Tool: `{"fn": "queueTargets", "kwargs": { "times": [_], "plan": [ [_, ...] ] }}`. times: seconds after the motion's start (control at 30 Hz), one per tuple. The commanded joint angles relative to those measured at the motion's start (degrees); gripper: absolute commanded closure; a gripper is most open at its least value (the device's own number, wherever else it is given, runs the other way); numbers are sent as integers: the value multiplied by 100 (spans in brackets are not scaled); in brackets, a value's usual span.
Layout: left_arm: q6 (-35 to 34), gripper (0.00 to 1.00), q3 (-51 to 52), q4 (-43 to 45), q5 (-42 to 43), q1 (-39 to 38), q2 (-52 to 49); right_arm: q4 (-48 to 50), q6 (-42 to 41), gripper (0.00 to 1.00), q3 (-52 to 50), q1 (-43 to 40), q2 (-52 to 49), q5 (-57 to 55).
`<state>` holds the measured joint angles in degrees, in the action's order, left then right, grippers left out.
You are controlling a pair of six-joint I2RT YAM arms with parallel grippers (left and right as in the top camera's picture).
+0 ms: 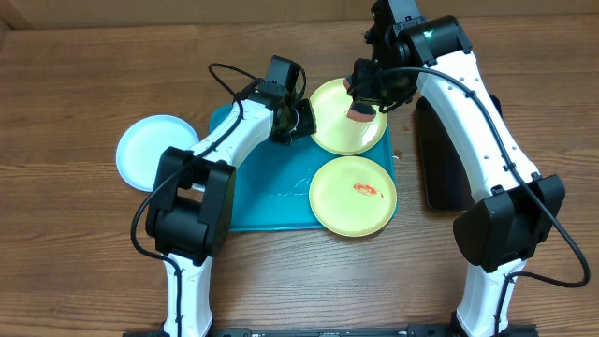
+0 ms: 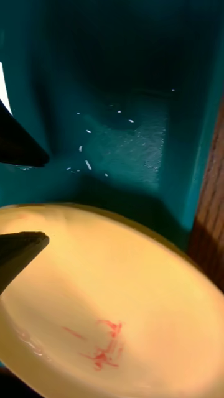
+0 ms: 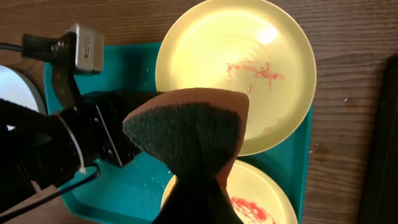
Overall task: Clean dirty plates on tray and stack at the side
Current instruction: 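Drag the top yellow plate toward the tray center with the left gripper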
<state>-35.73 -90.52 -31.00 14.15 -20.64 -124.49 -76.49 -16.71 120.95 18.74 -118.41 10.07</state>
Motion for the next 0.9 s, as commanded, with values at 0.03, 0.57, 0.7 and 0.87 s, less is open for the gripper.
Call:
{"fn": "queueTargets", "kwargs": {
  "times": [0.03,0.57,0.7,0.87],
  "plan": [
    [-284,77,-57,136,-105,-7,-328,7,-17,96,52,-13,52,-13],
    [-280,96,-109,439,-101,127,-514,4,44,96,52,-13,52,-11],
    [42,96,-422,48,-57,337,-514,11,46,96,52,-13,52,-13],
    [955,96,-1257,-1075,-190,682,-514,9,46,96,52,-13,52,-13]
  ]
}}
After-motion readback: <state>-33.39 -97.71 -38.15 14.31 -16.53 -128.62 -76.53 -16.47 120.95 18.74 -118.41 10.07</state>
